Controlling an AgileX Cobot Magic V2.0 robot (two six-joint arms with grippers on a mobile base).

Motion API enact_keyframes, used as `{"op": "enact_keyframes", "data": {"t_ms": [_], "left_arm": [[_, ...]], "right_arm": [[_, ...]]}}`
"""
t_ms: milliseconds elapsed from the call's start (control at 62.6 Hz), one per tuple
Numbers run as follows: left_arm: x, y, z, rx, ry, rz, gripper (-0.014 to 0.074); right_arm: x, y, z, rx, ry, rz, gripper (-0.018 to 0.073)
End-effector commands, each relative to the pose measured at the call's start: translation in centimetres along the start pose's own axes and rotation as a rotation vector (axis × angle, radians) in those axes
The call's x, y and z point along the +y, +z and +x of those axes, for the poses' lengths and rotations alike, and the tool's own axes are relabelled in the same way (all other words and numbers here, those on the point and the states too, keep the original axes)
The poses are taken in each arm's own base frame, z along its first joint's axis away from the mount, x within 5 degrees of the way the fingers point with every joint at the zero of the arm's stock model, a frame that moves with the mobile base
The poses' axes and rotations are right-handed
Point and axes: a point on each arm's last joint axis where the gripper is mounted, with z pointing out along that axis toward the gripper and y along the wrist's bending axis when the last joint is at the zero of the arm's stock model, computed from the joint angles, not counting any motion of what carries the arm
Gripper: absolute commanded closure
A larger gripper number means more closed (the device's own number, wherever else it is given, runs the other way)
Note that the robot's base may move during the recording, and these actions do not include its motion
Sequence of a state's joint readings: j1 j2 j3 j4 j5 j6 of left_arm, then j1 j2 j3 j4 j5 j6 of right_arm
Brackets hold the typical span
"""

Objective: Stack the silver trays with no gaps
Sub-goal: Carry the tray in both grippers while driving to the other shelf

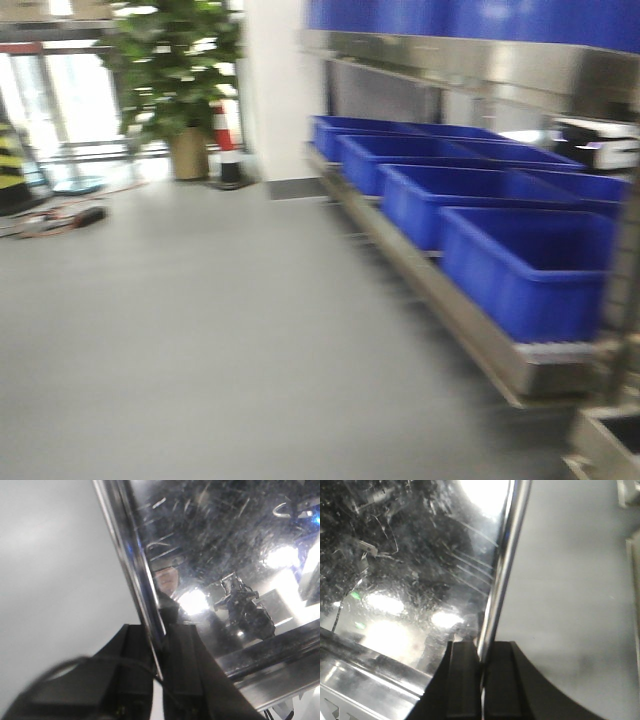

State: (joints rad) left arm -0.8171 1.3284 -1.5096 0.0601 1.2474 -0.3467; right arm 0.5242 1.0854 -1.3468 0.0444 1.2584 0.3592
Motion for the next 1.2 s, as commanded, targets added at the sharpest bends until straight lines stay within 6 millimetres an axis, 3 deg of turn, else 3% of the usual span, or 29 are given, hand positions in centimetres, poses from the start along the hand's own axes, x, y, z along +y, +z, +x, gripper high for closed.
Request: {"op": "enact_keyframes", "data": {"t_ms": [0,1181], "left_arm": [[-0.09,-1.97,0.56,0.000,0.037,0.012,0.0638],[-0.54,-1.99,0.72,0.018,0.022,0.063,0.0638]], "right_arm": [[0.25,-1.37,-0.44,-0.077,-0.030,-0.027,0.0502],[0.25,-1.37,-0.44,-0.077,-0.030,-0.027,0.0502]]}}
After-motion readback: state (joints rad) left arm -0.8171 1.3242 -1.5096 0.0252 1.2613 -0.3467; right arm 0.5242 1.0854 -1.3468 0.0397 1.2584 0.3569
